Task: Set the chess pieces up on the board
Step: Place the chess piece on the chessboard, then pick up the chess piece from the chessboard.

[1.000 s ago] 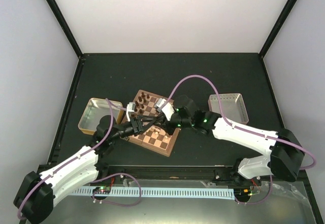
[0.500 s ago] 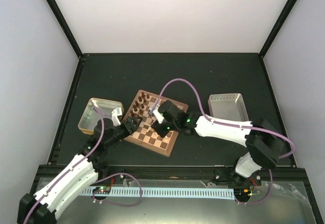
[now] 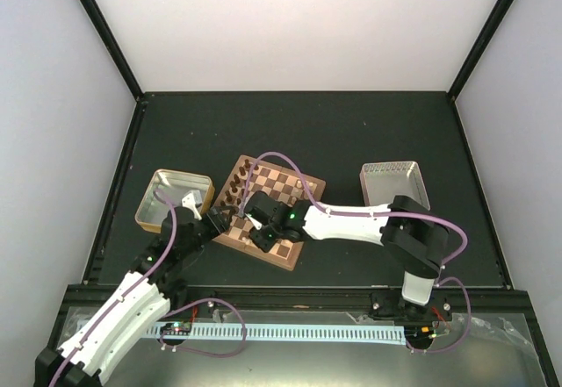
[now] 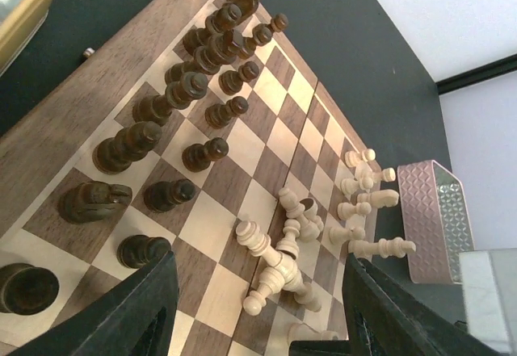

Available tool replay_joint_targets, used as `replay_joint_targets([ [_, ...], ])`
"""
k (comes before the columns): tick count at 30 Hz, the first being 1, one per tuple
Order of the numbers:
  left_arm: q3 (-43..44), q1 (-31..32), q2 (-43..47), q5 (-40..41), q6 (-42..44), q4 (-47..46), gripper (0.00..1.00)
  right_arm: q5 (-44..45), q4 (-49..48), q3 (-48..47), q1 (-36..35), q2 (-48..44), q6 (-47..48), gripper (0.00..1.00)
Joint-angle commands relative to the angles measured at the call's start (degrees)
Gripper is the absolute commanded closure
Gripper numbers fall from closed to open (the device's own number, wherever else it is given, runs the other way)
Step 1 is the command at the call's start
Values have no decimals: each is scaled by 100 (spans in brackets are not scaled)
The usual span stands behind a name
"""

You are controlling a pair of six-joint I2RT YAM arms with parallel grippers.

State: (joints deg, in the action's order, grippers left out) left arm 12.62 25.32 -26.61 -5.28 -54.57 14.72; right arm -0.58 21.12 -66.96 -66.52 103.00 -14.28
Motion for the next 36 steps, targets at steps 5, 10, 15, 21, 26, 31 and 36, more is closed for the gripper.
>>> replay_joint_targets([
  [5, 180, -105, -43, 63, 210, 110, 42, 245, 383, -251, -53, 125, -79, 76],
  [10, 179, -156, -106, 93, 313, 164, 42, 159, 437, -412, -131, 195, -122, 69],
  [15, 301, -252, -49, 308, 481, 475, 42, 72, 400, -604, -288, 319, -225, 63],
  [21, 620, -401, 96, 764, 674, 957, 40, 159, 382, -871, -423, 660, -262, 58],
  [26, 647, -548, 139, 781, 713, 1045, 40, 304, 370, -969, -417, 830, -259, 58],
  [31, 586, -605, 134, 666, 714, 1006, 40, 365, 360, -1114, -419, 1003, -253, 59],
  [36, 566, -632, 176, 594, 723, 1008, 40, 431, 370, -1135, -421, 1099, -259, 69],
])
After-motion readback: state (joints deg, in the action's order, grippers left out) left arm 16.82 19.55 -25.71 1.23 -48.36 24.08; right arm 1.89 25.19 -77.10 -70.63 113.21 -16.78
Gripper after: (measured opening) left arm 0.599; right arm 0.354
